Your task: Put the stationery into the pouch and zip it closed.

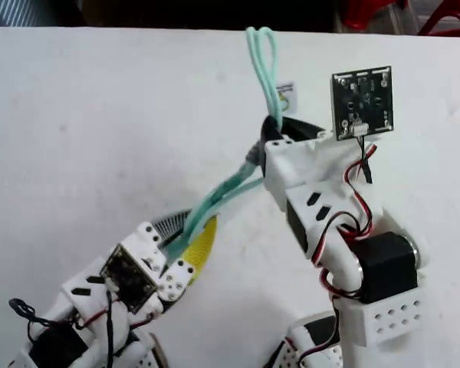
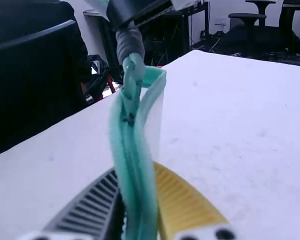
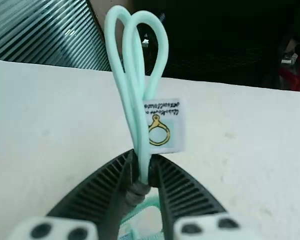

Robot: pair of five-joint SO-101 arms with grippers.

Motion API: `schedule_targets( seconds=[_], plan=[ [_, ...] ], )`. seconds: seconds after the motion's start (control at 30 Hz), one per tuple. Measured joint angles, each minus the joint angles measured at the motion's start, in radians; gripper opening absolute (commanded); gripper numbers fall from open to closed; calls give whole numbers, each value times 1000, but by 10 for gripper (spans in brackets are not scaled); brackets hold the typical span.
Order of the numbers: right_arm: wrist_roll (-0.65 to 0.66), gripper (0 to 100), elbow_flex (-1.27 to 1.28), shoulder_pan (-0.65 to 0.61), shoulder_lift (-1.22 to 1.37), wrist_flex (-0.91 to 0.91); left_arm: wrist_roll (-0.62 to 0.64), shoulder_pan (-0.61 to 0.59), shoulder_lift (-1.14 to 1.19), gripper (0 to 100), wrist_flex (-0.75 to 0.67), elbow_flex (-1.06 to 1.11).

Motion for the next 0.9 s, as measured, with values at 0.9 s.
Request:
schedule_targets(
  seconds=[0.9],
  plan=[
    [-2,18,167,14,61,-206,249,-198,-18,221,114,-41]
  ],
)
